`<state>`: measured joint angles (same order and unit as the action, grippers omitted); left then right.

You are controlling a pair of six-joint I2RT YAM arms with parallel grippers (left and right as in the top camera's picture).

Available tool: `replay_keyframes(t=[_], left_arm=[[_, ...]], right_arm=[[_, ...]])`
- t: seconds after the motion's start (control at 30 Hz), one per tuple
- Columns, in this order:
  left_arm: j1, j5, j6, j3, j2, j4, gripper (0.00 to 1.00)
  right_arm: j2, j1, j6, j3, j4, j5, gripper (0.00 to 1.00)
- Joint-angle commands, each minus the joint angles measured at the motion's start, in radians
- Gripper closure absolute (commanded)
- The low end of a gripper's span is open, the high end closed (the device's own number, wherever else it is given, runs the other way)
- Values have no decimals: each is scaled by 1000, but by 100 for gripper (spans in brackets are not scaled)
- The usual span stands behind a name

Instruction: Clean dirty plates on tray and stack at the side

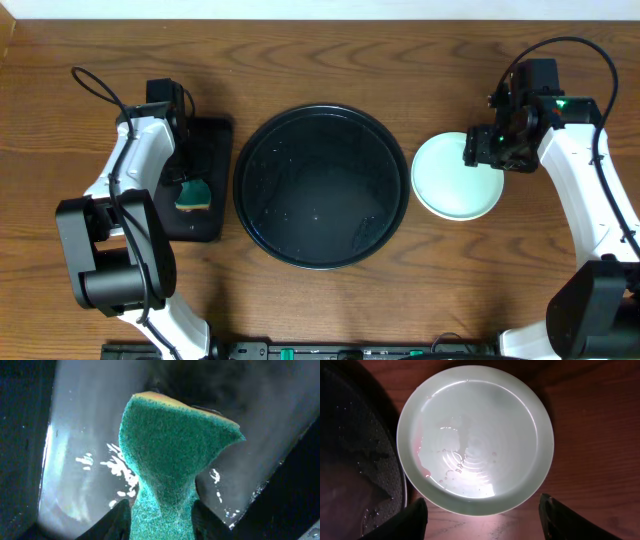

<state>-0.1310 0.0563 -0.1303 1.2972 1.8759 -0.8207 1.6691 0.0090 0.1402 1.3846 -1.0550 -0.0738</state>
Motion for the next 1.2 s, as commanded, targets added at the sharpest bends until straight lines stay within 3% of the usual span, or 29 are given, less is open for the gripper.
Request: replay_keyframes(t=[0.0, 0.13, 0.2, 0.23, 0.3, 0.33, 0.37, 0.77, 1.17], left_arm=[[-4, 11, 2, 43, 2, -19, 58], [-2, -8, 2, 162, -36, -130, 57], [-2, -28, 2, 214, -69, -167, 51], [-2, -31, 2, 238, -91, -182, 48], [-2, -30, 2, 254, -139, -186, 29], [-2, -30, 2, 254, -164, -185, 27], [-2, -30, 2, 254, -189, -185, 27], [-2, -30, 2, 253, -256, -185, 26], [-2, -30, 2, 253, -256, -185, 25]], right_arm=[[-1, 8, -7, 17, -1, 2, 32], [-32, 8, -7, 36, -5, 2, 34], [-56, 8, -7, 56, -7, 2, 34], [-73, 8, -7, 71, -10, 2, 36], [-111, 8, -7, 100, -18, 2, 36], [-131, 8, -7, 113, -21, 2, 32], [-157, 8, -8, 127, -26, 2, 1], [-561, 8, -7, 173, -4, 1, 1], [-694, 8, -33, 173, -89, 48, 1]])
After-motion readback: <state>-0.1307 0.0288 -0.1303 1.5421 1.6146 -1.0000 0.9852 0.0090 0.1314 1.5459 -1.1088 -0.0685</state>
